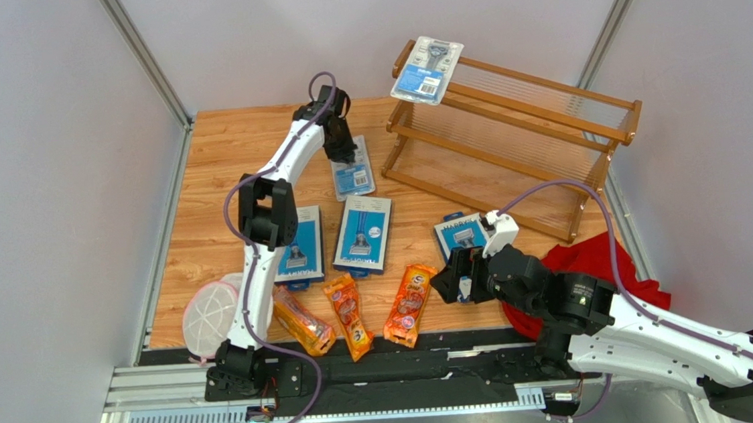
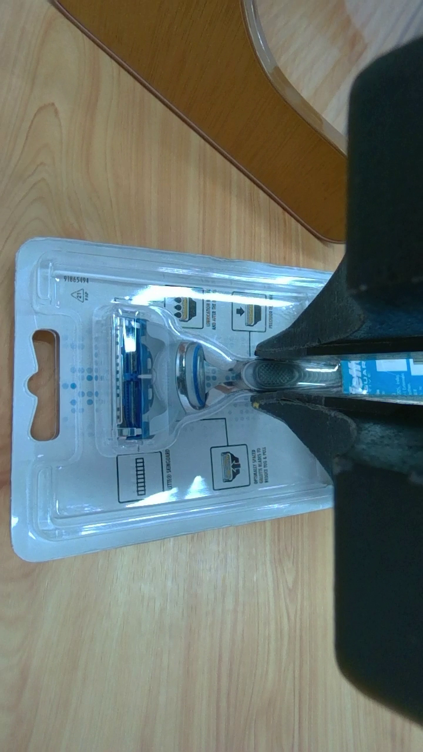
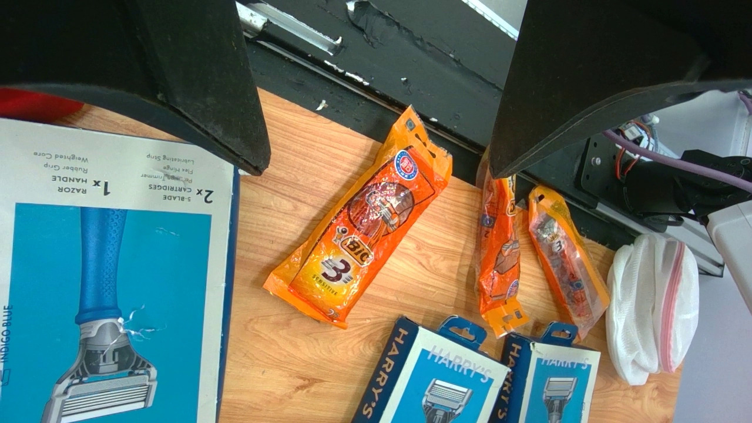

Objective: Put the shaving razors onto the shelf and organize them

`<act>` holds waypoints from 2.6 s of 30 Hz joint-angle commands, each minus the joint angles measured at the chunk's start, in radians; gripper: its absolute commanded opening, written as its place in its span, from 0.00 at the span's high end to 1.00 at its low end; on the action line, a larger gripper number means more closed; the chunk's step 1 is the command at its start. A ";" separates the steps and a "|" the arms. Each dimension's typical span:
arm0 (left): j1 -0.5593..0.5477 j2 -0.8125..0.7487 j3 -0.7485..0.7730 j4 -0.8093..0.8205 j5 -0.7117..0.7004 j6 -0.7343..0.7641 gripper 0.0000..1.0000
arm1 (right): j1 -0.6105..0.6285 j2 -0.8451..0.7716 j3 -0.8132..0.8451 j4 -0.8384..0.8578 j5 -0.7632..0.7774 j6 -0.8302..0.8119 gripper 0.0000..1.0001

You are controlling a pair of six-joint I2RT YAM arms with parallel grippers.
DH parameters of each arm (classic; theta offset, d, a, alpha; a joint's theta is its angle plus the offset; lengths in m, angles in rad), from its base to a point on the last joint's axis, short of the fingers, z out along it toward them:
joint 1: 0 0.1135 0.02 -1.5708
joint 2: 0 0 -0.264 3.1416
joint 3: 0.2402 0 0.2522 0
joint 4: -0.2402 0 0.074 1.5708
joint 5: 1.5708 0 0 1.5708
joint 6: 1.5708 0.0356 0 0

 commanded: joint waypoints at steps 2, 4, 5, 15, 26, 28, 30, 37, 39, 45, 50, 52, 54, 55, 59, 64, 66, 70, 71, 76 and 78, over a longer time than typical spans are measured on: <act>0.050 -0.104 -0.019 0.039 0.049 0.008 1.00 | -0.004 -0.008 0.026 0.006 0.010 -0.005 0.00; 0.068 -0.143 -0.015 0.037 0.053 0.022 1.00 | -0.004 -0.008 0.031 0.007 0.013 -0.003 0.00; 0.073 -0.156 -0.018 0.036 0.068 0.025 1.00 | -0.004 -0.008 0.033 0.007 0.013 0.000 0.00; 0.087 -0.450 -0.331 0.129 0.115 0.102 1.00 | -0.004 0.013 0.083 0.036 -0.031 0.017 0.00; 0.073 -0.792 -0.727 0.198 0.246 0.122 1.00 | -0.004 0.022 0.079 0.134 -0.097 0.053 0.00; 0.058 -0.872 -0.814 0.208 0.251 0.119 1.00 | -0.004 0.028 0.077 0.162 -0.119 0.058 0.00; 0.024 -0.950 -0.879 0.220 0.254 0.116 1.00 | -0.004 0.036 0.073 0.197 -0.139 0.067 0.00; -0.088 -1.182 -1.201 0.292 0.228 0.036 1.00 | -0.001 0.084 0.039 0.298 -0.228 0.112 0.00; -0.108 -1.257 -1.255 0.304 0.211 0.007 1.00 | 0.001 0.088 0.027 0.335 -0.246 0.133 0.00; -0.193 -1.424 -1.391 0.289 0.133 -0.058 1.00 | 0.013 0.102 -0.026 0.438 -0.268 0.181 0.02; -0.234 -1.472 -1.401 0.226 0.055 -0.082 1.00 | 0.053 0.154 -0.017 0.484 -0.252 0.190 0.02; -0.249 -1.480 -1.401 0.226 0.055 -0.095 1.00 | 0.065 0.191 0.002 0.495 -0.249 0.187 0.02; -0.265 -1.475 -1.388 0.218 0.044 -0.099 1.00 | 0.073 0.214 0.014 0.504 -0.249 0.185 0.02; -0.278 -1.471 -1.385 0.218 0.036 -0.104 1.00 | 0.082 0.235 0.025 0.507 -0.246 0.184 0.02; -0.340 -1.437 -1.350 0.211 -0.005 -0.101 1.00 | 0.108 0.277 0.045 0.524 -0.225 0.182 0.03; -0.413 -1.363 -1.292 0.198 -0.017 -0.104 1.00 | 0.113 0.315 0.060 0.549 -0.225 0.181 0.04; -0.438 -1.342 -1.269 0.194 -0.043 -0.108 1.00 | 0.114 0.327 0.059 0.570 -0.229 0.184 0.05; -0.487 -1.317 -1.243 0.194 -0.053 -0.136 1.00 | 0.114 0.352 0.059 0.588 -0.222 0.193 0.09; -0.493 -1.314 -1.237 0.195 -0.053 -0.142 1.00 | 0.114 0.358 0.059 0.592 -0.218 0.193 0.10; -0.516 -1.326 -1.233 0.235 -0.027 -0.191 1.00 | 0.123 0.366 0.028 0.619 -0.145 0.234 0.21; -0.518 -1.349 -1.247 0.273 -0.001 -0.210 1.00 | 0.129 0.358 0.008 0.637 -0.091 0.264 0.25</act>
